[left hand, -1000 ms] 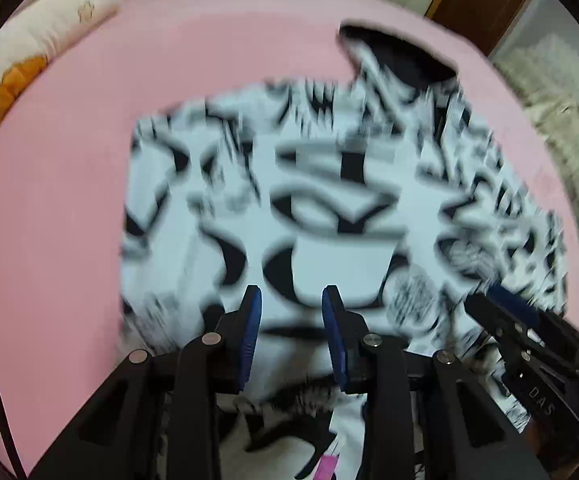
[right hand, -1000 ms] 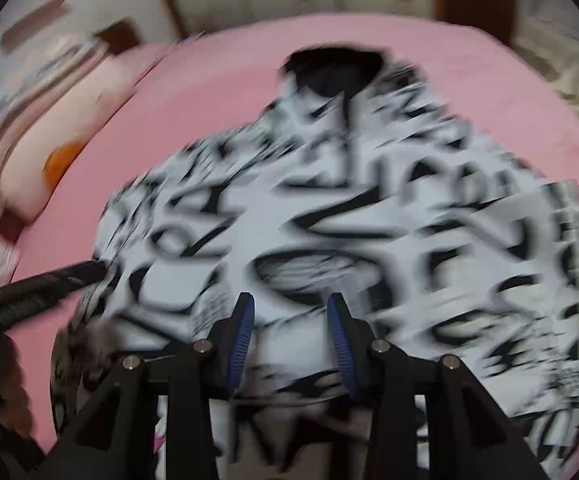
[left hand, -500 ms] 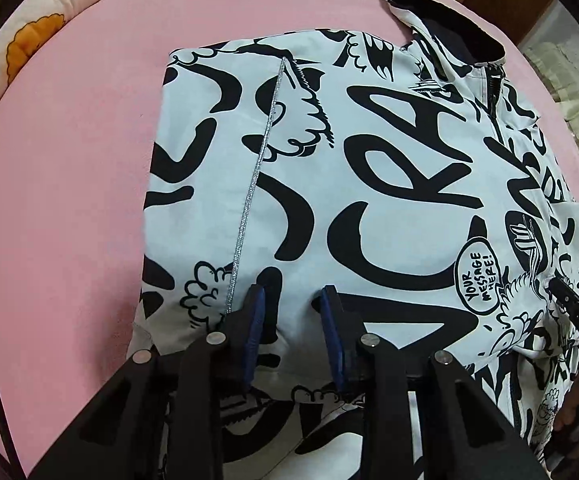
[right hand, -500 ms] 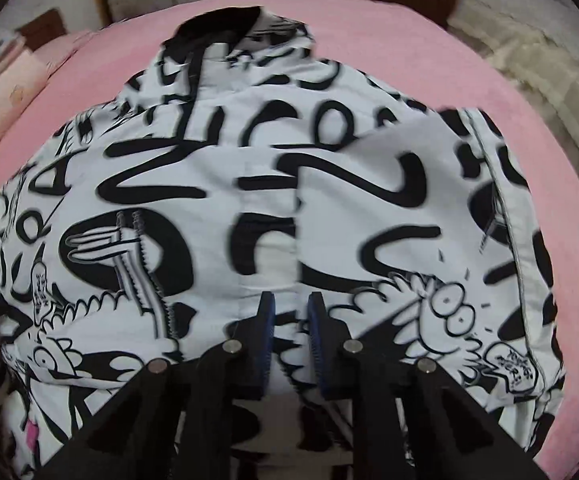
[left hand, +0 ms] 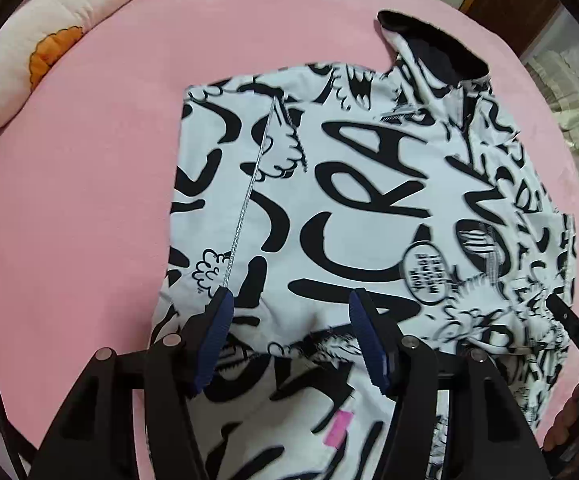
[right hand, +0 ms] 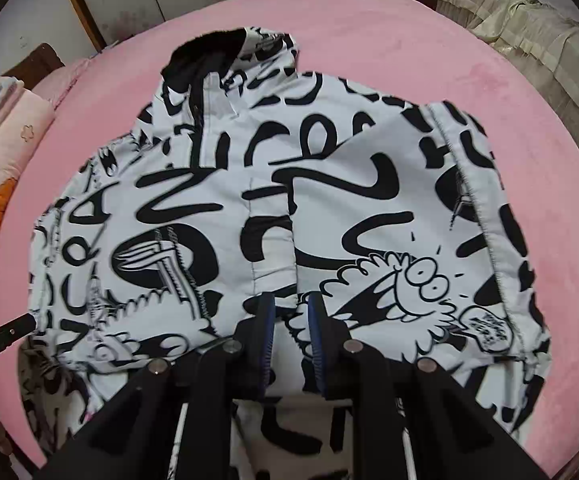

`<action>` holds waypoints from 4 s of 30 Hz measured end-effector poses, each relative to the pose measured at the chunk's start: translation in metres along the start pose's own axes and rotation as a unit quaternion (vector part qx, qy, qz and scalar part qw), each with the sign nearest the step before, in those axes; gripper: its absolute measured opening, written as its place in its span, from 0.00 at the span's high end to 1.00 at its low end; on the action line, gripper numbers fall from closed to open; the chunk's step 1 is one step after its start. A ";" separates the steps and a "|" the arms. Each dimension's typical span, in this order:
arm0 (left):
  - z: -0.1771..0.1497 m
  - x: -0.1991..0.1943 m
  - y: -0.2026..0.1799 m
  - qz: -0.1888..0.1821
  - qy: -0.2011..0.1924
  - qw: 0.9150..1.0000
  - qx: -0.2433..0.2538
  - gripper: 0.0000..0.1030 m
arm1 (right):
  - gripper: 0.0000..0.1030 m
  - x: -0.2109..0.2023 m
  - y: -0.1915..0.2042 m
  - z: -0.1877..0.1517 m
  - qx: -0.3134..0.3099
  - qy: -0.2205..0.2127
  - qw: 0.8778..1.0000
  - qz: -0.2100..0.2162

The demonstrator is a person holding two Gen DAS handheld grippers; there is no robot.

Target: Fold large clothes

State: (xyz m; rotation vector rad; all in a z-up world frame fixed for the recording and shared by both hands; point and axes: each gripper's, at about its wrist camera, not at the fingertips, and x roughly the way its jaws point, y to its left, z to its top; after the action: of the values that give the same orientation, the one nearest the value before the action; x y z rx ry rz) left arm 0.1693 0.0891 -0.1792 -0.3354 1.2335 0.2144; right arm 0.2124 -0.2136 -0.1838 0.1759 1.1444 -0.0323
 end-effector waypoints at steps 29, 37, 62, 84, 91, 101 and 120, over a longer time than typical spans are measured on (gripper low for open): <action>-0.088 -0.201 -0.026 0.019 -0.105 0.994 -0.037 0.38 | 0.75 -0.175 -0.030 -0.005 -0.083 -0.041 0.990 0.103; -0.124 -0.214 -0.018 0.024 -0.096 0.995 -0.022 0.38 | 0.73 -0.193 -0.041 -0.034 -0.080 -0.039 0.992 0.093; -0.262 -0.109 0.091 -0.016 0.068 0.997 -0.016 0.38 | 0.58 -0.184 -0.093 -0.219 0.036 0.046 0.998 0.007; -0.268 -0.018 0.120 -0.097 0.105 0.983 -0.118 0.37 | 0.45 -0.099 -0.182 -0.280 0.189 0.086 0.978 0.034; -0.268 -0.022 0.120 -0.114 0.094 0.981 -0.128 0.32 | 0.45 -0.082 -0.173 -0.269 0.199 0.090 0.974 0.060; -0.264 -0.025 0.118 -0.103 0.093 0.984 -0.112 0.32 | 0.43 -0.067 -0.175 -0.262 0.190 0.106 0.975 0.051; -0.241 0.008 0.079 -0.044 0.157 0.986 -0.037 0.77 | 0.80 -0.059 -0.146 -0.247 0.112 0.151 0.982 -0.015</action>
State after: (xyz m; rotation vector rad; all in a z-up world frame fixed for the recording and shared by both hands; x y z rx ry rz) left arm -0.0682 0.0751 -0.2678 -0.5002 1.5198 0.1342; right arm -0.0519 -0.3228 -0.2473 0.3726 1.4473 -0.1670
